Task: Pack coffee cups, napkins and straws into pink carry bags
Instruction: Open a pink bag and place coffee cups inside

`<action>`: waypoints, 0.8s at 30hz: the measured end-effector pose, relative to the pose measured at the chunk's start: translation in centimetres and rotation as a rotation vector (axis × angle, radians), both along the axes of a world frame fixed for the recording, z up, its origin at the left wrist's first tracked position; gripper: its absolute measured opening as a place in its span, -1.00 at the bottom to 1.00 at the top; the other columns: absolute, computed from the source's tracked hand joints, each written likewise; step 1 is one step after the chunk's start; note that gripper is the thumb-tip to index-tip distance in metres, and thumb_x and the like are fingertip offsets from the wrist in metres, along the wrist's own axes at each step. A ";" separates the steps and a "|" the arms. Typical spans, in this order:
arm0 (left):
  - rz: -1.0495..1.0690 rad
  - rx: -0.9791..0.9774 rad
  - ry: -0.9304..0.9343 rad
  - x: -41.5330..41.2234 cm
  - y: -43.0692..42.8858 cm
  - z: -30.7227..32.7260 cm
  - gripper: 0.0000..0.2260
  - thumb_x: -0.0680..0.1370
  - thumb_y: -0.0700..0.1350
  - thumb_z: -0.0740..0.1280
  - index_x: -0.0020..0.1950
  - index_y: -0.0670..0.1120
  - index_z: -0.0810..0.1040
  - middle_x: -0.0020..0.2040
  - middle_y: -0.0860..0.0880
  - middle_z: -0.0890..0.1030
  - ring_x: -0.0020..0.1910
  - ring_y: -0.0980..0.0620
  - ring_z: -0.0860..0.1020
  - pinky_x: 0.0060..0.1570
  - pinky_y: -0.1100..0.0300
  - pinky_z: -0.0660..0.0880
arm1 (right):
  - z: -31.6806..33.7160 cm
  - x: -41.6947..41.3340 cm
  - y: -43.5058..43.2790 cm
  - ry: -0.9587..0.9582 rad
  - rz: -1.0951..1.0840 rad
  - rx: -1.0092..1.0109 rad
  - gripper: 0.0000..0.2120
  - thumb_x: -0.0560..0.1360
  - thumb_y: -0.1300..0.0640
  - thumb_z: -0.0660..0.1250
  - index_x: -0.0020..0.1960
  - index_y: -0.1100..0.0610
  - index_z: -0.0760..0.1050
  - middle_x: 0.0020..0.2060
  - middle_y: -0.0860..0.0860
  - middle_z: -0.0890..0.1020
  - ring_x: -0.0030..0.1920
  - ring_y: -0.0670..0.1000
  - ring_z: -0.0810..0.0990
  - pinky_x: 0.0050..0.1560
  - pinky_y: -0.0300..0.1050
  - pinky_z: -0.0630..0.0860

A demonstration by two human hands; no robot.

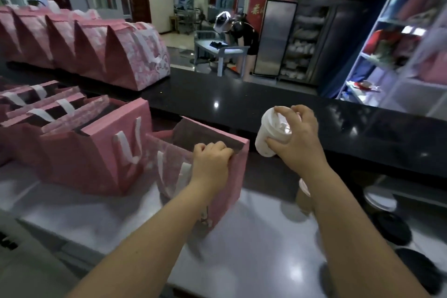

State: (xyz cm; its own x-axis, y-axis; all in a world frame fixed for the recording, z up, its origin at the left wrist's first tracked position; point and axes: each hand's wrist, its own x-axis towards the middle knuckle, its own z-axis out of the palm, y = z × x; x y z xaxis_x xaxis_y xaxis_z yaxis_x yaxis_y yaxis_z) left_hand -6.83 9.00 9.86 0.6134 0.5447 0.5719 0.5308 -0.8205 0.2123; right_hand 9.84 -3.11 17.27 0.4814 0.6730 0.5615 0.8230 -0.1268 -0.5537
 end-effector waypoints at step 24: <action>-0.280 -0.190 0.006 1.7 2.1 3.3 -0.89 0.44 -0.09 0.43 -0.05 0.02 0.69 -0.11 0.11 0.65 -0.04 0.03 0.55 0.07 -0.04 0.49 | 1.3 0.1 -5.8 -0.006 -0.042 -0.043 -0.35 0.33 0.09 0.54 0.34 -0.19 0.38 0.33 -0.08 0.23 0.37 -0.02 0.20 0.18 -0.37 0.17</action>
State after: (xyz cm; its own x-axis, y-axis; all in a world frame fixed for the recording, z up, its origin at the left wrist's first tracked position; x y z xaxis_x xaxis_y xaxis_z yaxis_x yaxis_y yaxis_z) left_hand -5.10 11.09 13.15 0.7574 0.4510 0.4722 0.2921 -0.8808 0.3727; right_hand 9.95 -8.90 18.55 0.5061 0.6759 0.5358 0.8199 -0.1842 -0.5420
